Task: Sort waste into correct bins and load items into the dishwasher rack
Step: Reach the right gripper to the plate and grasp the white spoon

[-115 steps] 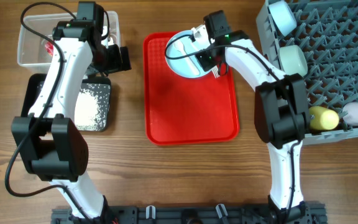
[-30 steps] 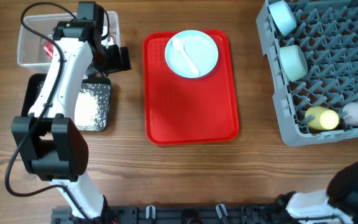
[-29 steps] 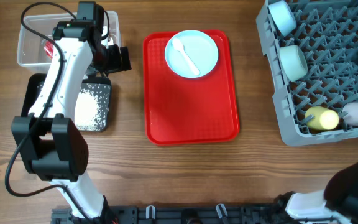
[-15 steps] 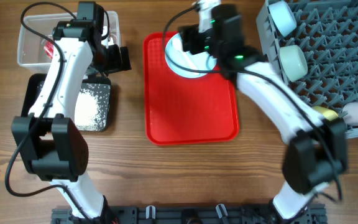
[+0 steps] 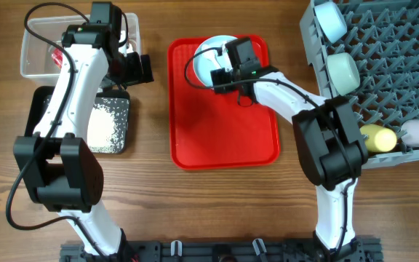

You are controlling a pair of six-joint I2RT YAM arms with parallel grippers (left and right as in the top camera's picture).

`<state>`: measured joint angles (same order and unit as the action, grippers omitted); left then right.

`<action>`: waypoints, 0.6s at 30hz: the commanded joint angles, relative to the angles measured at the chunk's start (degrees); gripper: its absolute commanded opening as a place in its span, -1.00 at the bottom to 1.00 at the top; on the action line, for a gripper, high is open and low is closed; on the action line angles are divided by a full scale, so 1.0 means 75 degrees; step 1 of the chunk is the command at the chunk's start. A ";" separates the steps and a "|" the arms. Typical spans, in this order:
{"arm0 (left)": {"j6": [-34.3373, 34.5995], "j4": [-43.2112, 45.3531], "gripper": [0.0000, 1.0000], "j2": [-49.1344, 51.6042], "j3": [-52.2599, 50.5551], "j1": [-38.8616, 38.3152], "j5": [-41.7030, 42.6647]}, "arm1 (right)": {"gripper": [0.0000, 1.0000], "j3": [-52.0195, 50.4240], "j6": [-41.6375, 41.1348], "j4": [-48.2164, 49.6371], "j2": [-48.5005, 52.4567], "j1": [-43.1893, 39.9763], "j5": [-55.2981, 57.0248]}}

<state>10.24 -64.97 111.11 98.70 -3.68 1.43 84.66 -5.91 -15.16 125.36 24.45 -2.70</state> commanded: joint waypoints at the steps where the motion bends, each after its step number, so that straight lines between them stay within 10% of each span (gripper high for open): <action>1: 0.0096 -0.0003 1.00 0.0061 -0.0038 0.0050 0.0061 | 0.43 -0.0073 0.0099 -0.0723 0.0347 -0.0070 0.0047; 18: 0.0096 -0.0003 1.00 0.0061 -0.0038 0.0050 0.0061 | 0.08 -0.0073 -0.0804 -0.4389 -0.0137 -0.0067 -0.0848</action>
<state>10.24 -64.95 111.11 98.72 -3.68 1.43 87.85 -11.29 -45.08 122.65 24.05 -3.36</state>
